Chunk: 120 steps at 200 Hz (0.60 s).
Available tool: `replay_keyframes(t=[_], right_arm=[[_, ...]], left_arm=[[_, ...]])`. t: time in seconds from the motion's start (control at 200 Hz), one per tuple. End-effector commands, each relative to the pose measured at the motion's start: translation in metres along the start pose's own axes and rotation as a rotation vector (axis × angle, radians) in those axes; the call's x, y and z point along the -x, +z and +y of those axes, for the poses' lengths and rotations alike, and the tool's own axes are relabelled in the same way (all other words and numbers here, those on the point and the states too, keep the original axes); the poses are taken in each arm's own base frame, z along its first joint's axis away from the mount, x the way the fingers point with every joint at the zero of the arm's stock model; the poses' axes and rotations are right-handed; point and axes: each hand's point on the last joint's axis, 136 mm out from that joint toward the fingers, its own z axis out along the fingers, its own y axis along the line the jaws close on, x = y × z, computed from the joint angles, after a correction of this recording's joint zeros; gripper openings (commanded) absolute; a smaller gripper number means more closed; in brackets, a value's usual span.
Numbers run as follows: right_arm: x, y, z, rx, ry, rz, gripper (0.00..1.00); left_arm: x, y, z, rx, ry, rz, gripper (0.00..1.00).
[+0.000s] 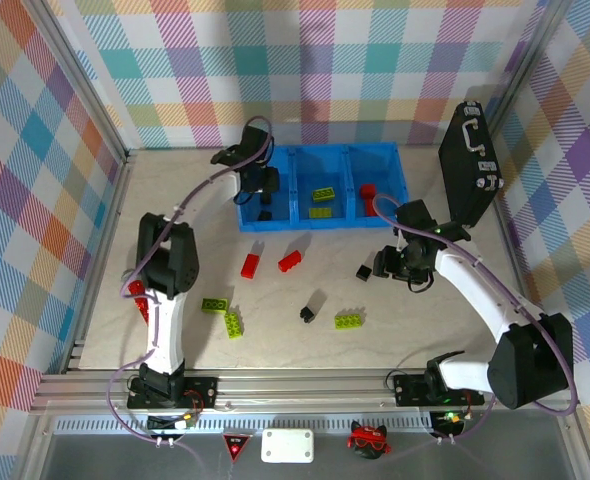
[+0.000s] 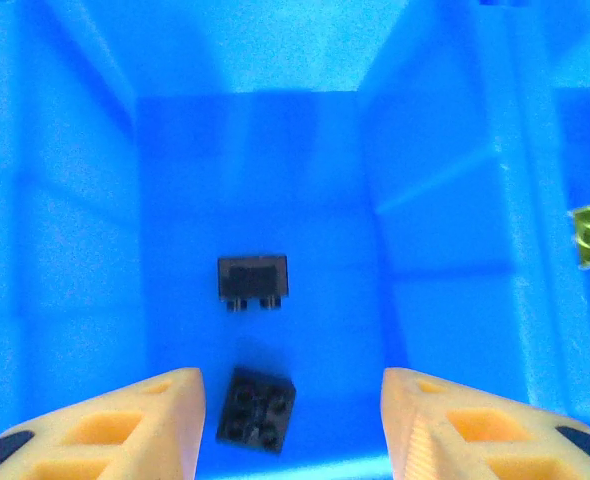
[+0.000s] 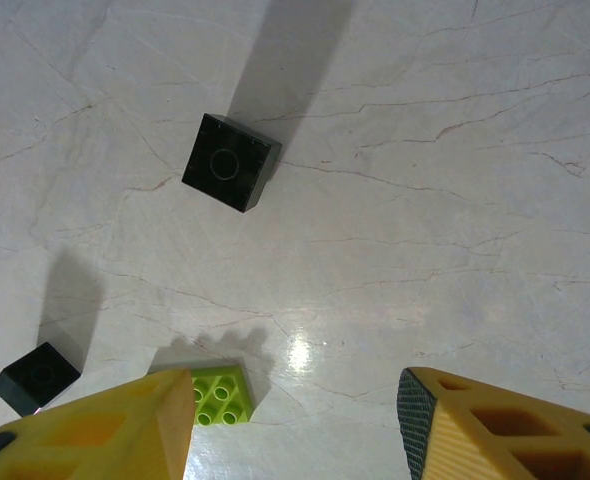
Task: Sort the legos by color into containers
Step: Place the lego in the container, then pick up the lego from the bottom-center of the table.
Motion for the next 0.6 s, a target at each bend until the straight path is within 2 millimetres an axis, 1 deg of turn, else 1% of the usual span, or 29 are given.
replay_keyframes(t=[0.0, 0.06, 0.23, 0.38, 0.46, 0.595], right_arm=[[0.001, -0.002, 0.008, 0.026, -0.001, 0.006, 0.58], [0.001, -0.001, 0.008, 0.028, -0.001, 0.013, 0.58], [-0.002, 0.001, 0.008, 0.011, -0.023, 0.035, 0.57], [-0.012, 0.001, 0.011, 0.004, -0.056, 0.069, 0.57], [-0.02, 0.001, 0.012, -0.007, -0.07, 0.088, 0.57], [-0.036, 0.004, 0.018, -0.025, -0.09, 0.119, 0.57]], left_arm=[[-0.009, -0.027, 0.001, -0.045, -0.001, -0.003, 0.5], [-0.018, -0.038, 0.004, -0.047, 0.01, 0.004, 0.5], [-0.051, -0.064, 0.02, -0.034, 0.042, 0.043, 0.5], [-0.081, -0.086, 0.032, -0.022, 0.075, 0.091, 0.5], [-0.091, -0.099, 0.04, -0.007, 0.093, 0.11, 0.5], [-0.102, -0.117, 0.062, 0.002, 0.072, 0.145, 0.5]])
